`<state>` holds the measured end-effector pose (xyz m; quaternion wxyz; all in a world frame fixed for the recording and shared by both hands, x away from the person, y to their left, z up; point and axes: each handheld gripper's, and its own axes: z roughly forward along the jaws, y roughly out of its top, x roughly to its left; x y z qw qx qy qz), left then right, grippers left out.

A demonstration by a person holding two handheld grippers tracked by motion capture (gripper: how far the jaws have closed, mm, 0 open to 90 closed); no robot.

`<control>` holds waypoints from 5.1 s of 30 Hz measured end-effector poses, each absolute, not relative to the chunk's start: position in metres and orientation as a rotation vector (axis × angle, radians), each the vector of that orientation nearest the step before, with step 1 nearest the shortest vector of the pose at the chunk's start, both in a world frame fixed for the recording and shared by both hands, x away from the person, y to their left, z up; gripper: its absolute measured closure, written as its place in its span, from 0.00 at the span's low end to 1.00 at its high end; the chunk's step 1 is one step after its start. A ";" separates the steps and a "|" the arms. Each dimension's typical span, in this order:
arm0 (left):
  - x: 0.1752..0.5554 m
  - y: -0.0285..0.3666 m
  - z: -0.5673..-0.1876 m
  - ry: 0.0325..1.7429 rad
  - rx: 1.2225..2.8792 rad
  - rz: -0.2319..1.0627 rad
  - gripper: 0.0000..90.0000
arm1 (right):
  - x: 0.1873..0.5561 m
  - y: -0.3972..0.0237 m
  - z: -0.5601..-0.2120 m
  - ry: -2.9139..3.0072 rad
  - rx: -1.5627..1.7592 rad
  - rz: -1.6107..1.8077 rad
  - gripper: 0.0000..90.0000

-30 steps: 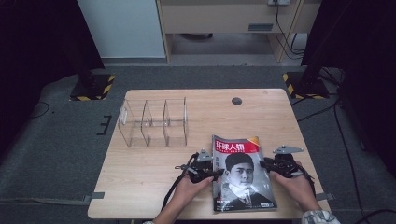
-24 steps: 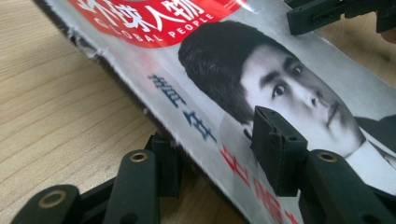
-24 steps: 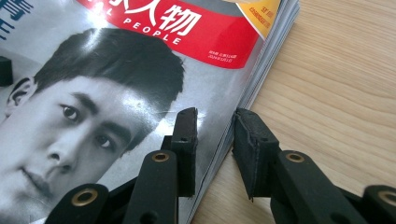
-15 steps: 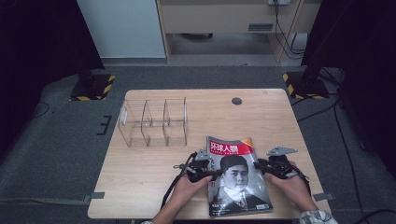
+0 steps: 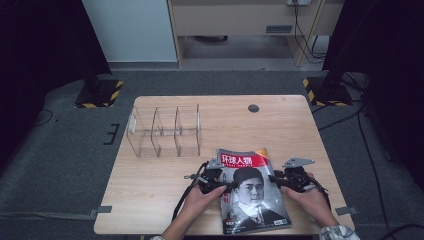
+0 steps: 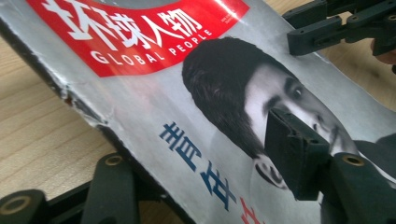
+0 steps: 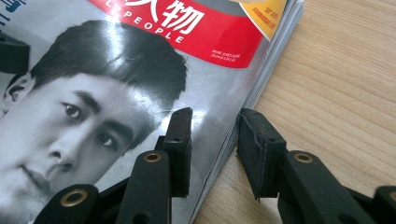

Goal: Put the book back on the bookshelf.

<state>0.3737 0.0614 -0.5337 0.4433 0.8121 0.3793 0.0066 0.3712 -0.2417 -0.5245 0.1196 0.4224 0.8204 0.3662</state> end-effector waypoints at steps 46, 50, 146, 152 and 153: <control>0.418 0.070 -0.519 0.960 1.985 -0.074 0.56 | 0.373 -0.233 -0.527 2.409 1.222 1.100 0.72; 0.421 0.067 -0.518 0.952 1.998 -0.064 0.59 | 0.372 -0.232 -0.527 2.419 1.208 1.098 0.72; 0.419 0.071 -0.451 0.924 1.963 0.020 0.96 | 0.381 -0.282 -0.520 2.092 1.429 1.027 0.59; 0.419 0.076 -0.446 0.923 1.953 0.029 0.96 | 0.381 -0.282 -0.520 2.085 1.434 1.017 0.58; 0.419 0.076 -0.446 0.923 1.953 0.030 0.96 | 0.382 -0.283 -0.521 2.083 1.440 1.010 0.58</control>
